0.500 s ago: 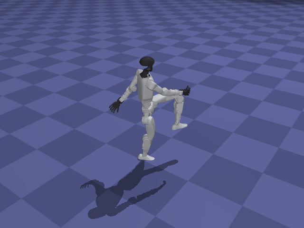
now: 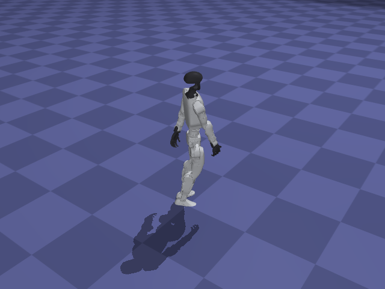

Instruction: Upper body actions

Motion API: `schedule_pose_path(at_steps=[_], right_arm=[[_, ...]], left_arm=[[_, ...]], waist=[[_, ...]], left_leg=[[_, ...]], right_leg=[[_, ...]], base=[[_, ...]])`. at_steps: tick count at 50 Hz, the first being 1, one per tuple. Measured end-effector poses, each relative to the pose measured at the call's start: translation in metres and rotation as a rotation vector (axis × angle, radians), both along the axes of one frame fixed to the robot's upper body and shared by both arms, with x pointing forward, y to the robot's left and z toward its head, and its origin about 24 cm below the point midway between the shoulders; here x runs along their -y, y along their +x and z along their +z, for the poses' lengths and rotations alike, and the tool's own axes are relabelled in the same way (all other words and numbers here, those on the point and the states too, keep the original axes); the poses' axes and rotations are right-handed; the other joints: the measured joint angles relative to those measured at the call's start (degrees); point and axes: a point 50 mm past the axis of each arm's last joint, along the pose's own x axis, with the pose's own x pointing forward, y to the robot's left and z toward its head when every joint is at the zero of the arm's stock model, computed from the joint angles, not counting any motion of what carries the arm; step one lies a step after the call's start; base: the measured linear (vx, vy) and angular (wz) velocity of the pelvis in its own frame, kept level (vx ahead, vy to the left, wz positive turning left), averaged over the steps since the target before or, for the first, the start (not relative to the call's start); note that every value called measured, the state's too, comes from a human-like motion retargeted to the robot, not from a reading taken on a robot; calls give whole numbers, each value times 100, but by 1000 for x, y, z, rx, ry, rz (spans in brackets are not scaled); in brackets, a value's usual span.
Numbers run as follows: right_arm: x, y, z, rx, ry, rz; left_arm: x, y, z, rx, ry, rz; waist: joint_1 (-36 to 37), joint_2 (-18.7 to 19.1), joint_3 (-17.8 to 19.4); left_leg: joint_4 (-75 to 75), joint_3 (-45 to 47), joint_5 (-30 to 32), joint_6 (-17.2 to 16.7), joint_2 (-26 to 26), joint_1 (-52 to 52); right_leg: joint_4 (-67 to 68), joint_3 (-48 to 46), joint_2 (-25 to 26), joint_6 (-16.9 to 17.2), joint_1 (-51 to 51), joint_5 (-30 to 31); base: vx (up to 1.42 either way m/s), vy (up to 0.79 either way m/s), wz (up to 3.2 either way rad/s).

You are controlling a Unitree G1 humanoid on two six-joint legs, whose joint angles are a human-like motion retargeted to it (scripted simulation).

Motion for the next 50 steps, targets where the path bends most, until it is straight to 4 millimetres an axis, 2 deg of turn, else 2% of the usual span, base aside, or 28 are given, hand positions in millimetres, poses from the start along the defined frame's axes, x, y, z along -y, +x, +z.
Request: schedule_pose_path(at_steps=[3, 5, 9, 14, 18, 20, 22, 23, 25, 27, 29, 31, 33, 35, 36, 39, 40, 42, 45, 47, 50], right_arm=[[13, -33, -9, -115, -63, -2], [18, -43, -11, -154, -91, 4], [22, -35, -10, -104, -95, 1], [29, -21, -7, -29, -79, 18], [45, -30, -9, -16, -177, 80], [59, -44, -11, -48, -290, 99], [71, -64, -14, -85, -363, 108], [78, -76, -15, -112, -390, 112], [91, -106, -15, -201, -436, 117], [103, -148, -14, -342, -447, 120], [113, -194, -7, -520, -445, 115], [119, -247, 7, -729, -436, 92], [120, -298, 29, -948, -409, 54], [117, -341, 53, -1138, -378, 0], [114, -357, 62, -1201, -366, -26], [111, -386, 83, -1305, -360, -93], [112, -390, 86, -1314, -372, -110], [117, -386, 84, -1284, -423, -134], [120, -360, 64, -1153, -482, -158], [117, -334, 45, -1027, -470, -158], [104, -293, 20, -866, -381, -147]], left_arm=[[-6, 23, -7, 58, 29, -52], [-9, 39, -10, 106, 48, -91], [-19, 65, -14, 171, 46, -206], [-24, 74, -12, 132, 44, -272], [-15, 85, -12, 120, 25, -240], [-9, 106, -14, 170, 46, -208], [-1, 144, -15, 275, 68, -193], [5, 166, -14, 341, 76, -188], [12, 221, -6, 496, 87, -181], [14, 284, 14, 663, 115, -171], [18, 349, 46, 852, 170, -147], [22, 406, 87, 1052, 226, -125], [25, 451, 134, 1249, 274, -104], [29, 484, 180, 1426, 327, -105], [29, 495, 199, 1490, 366, -124], [25, 514, 240, 1590, 492, -169], [22, 517, 248, 1603, 532, -174], [14, 520, 256, 1613, 577, -169], [6, 518, 252, 1598, 589, -168], [1, 512, 238, 1564, 585, -204], [-4, 496, 204, 1467, 598, -309]], waist=[[-429, 67, -67], [-574, 62, 23], [-443, -89, 351], [-119, -266, 530], [-434, -250, 552], [-588, -160, 636], [-563, 78, 807], [-600, 204, 898], [-643, 318, 1122], [-1065, 391, 1331], [-1612, 444, 1604], [-2013, 506, 1844], [-2262, 550, 1997], [-2457, 583, 2125], [-2531, 586, 2190], [-2608, 543, 2313], [-2607, 525, 2313], [-2640, 514, 2232], [-2678, 509, 2117], [-2651, 579, 2050], [-2502, 677, 1886]], left_leg=[[-498, -594, -16, 174, -167, -135], [-642, -723, 74, 260, -248, -225], [-581, -783, 20, 398, -379, -304], [-539, -515, -117, 565, -492, -233], [-471, -607, -199, 671, -487, -221], [-381, -626, -251, 695, -363, -216], [-292, -515, -303, 663, -30, -176], [-247, -487, -318, 643, 130, -171], [-163, -294, -349, 650, 266, -124], [-133, -433, -337, 746, 235, -127], [-59, -723, -320, 845, 229, -141], [41, -974, -310, 901, 295, -140], [200, -1185, -326, 922, 374, -193], [446, -1372, -399, 950, 455, -255], [569, -1452, -453, 980, 471, -256], [796, -1530, -583, 1012, 511, -177], [823, -1498, -613, 1006, 523, -148], [778, -1426, -613, 1000, 514, -156], [687, -1334, -571, 993, 500, -218], [667, -1286, -567, 981, 567, -271], [620, -1208, -578, 967, 633, -299]], right_leg=[[-91, -436, -37, 142, -26, -72], [-129, -578, -77, 204, -57, -59], [-126, -555, -250, 306, -133, 53], [-26, -286, -379, 390, -218, 123], [530, -365, -439, 430, -387, -36], [1202, -413, -448, 326, -665, 311], [2510, -455, -468, 49, -1324, 1093], [3291, -572, -552, -206, -1711, 1376], [5119, -772, -877, -641, -2548, 1062], [6691, -961, -1329, -790, -3415, 797], [7962, -989, -1586, -789, -4314, 609], [8894, -981, -1620, -786, -5307, 427], [9448, -996, -1564, -782, -6286, 279], [9664, -1080, -1656, -781, -7001, 183], [9650, -1114, -1712, -784, -7223, 117], [9365, -1182, -1632, -784, -7627, 72], [9213, -1202, -1576, -784, -7664, 102], [8938, -1241, -1546, -784, -7509, 115], [8568, -1292, -1563, -781, -6883, 214], [8264, -1343, -1564, -742, -6214, 329], [7790, -1228, -1557, -628, -5152, 470]], base=[[-17, 26, 129], [-26, 23, 69], [-28, 21, -3], [-16, 14, -46], [-14, 15, 9], [-17, 15, -16], [-24, 16, -65], [-24, 17, -72], [-21, 23, -65], [-21, 28, 49], [-18, 23, 120], [-10, 9, 111], [1, -3, 94], [7, -2, 91], [7, 1, 80], [7, -7, 24], [5, -7, -24], [1, -2, -32], [-4, -3, -30], [-2, -3, -27], [5, -4, -30]])
